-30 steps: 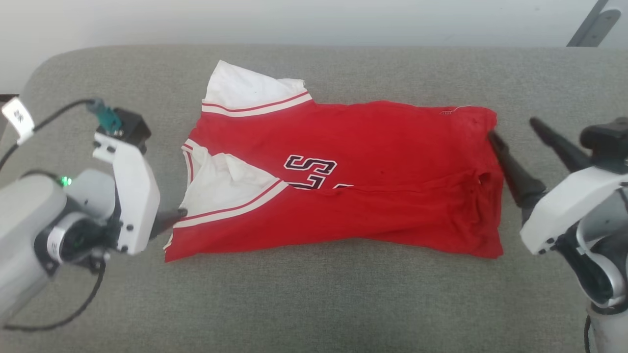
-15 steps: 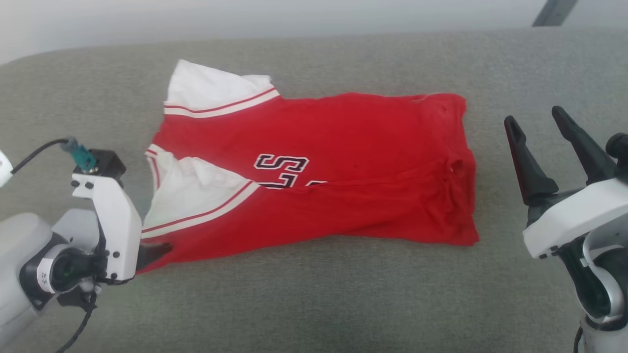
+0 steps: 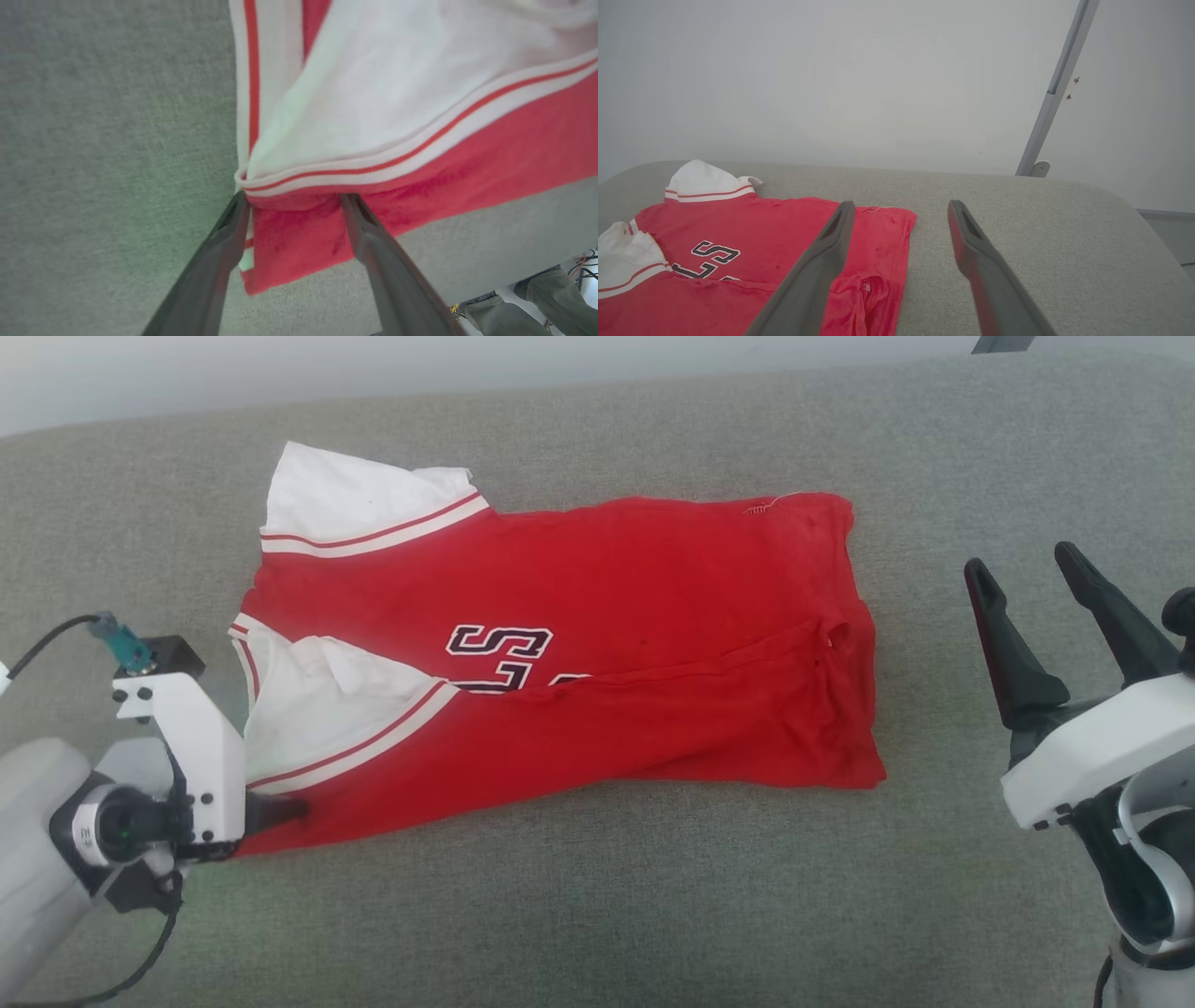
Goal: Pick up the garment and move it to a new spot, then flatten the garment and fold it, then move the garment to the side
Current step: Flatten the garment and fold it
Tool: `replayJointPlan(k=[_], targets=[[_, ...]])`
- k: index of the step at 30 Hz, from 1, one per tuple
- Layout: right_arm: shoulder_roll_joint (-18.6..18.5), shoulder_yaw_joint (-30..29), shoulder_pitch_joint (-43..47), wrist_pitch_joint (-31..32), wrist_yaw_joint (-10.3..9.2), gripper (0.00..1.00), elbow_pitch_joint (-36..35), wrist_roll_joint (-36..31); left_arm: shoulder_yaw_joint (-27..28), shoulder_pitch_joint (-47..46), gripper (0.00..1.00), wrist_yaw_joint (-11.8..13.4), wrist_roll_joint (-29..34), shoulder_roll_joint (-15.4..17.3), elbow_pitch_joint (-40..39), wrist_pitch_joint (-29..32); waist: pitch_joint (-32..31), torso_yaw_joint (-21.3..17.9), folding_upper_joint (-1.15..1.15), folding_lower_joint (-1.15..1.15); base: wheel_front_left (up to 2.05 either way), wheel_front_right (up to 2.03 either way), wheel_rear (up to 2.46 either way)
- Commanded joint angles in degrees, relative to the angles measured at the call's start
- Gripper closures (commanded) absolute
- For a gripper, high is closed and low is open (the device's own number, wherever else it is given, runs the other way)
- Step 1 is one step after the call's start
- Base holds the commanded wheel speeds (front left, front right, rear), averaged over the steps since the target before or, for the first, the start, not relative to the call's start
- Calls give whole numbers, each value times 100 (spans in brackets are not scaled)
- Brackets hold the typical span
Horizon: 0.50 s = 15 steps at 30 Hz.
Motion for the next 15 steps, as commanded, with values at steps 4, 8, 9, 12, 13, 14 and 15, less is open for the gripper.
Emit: replayJointPlan(k=[4, 8, 9, 12, 13, 14, 15], targets=[[24, -55, -37, 83, 0, 0, -59, 57, -76, -30, 36, -135, 18, -203, 350, 125, 1, 8, 0, 0, 0, 0, 0], [53, -75, 48, 289, 0, 0, -15, 124, -159, -80, 100, -305, 111, -315, 530, 215, -16, 35, 0, 0, 0, 0, 0], [41, -72, 108, 381, 0, 0, -6, 148, -136, -78, 100, -342, 72, -354, 560, 208, -20, 46, 0, 0, 0, 0, 0], [50, -111, 280, 760, 0, 0, -2, 267, -130, -93, 100, -396, 57, -387, 644, 224, -28, 73, 0, 0, 0, 0, 0], [27, -115, 367, 929, 0, 0, -8, 306, -126, -96, 100, -411, 54, -410, 654, 215, -27, 86, 0, 0, 0, 0, 0], [48, -146, 455, 1120, 0, 0, -7, 365, -125, -87, 100, -432, 57, -416, 658, 202, -24, 98, 0, 0, 0, 0, 0], [67, -158, 550, 1320, 0, 0, -3, 419, -132, -75, 100, -446, 85, -414, 651, 180, -15, 108, 0, 0, 0, 0, 0]])
